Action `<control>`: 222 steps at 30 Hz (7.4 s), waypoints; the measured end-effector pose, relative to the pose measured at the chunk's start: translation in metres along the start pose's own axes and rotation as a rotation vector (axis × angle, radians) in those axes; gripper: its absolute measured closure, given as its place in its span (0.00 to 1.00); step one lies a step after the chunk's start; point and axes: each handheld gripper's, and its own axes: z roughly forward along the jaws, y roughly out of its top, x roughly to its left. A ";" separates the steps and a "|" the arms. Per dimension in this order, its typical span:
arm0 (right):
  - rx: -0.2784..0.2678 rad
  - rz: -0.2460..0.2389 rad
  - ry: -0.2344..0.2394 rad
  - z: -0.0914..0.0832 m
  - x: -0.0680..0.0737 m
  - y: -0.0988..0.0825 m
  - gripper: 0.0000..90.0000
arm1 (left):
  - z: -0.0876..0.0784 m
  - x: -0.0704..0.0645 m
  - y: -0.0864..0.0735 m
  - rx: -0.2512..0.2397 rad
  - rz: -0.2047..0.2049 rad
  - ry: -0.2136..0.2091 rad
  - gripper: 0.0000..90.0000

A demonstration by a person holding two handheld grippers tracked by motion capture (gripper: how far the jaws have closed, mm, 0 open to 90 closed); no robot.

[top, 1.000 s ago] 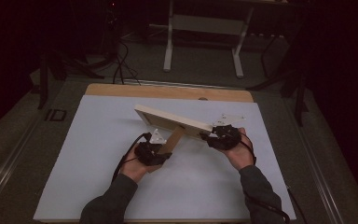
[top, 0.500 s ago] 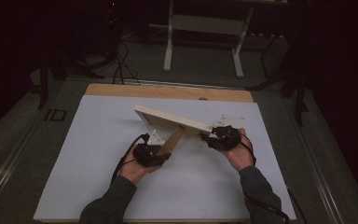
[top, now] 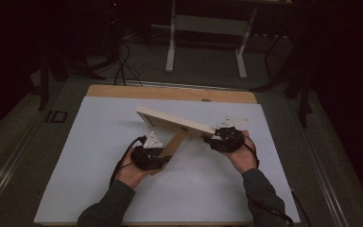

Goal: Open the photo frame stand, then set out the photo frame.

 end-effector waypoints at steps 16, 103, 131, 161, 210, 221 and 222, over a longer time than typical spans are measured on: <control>0.005 0.009 0.016 0.000 0.000 0.001 0.56 | -0.014 0.008 0.004 -0.075 -0.018 -0.046 0.68; -0.026 0.140 0.009 -0.008 -0.026 0.001 1.00 | -0.028 0.044 0.056 -0.159 -0.183 0.154 1.00; -0.024 0.140 0.036 -0.007 -0.023 0.001 1.00 | -0.016 0.035 0.063 -0.137 -0.161 0.139 1.00; -0.018 0.110 0.052 -0.009 -0.015 0.004 1.00 | -0.008 0.018 0.076 -0.122 -0.108 0.114 1.00; -0.032 0.040 0.112 -0.011 0.010 0.008 1.00 | -0.001 0.001 0.080 -0.106 -0.063 0.080 1.00; -0.026 0.021 0.134 -0.010 0.015 0.010 1.00 | 0.001 0.004 0.080 -0.103 -0.064 0.080 1.00; -0.025 0.018 0.137 -0.010 0.016 0.010 1.00 | 0.001 0.004 0.080 -0.101 -0.064 0.080 1.00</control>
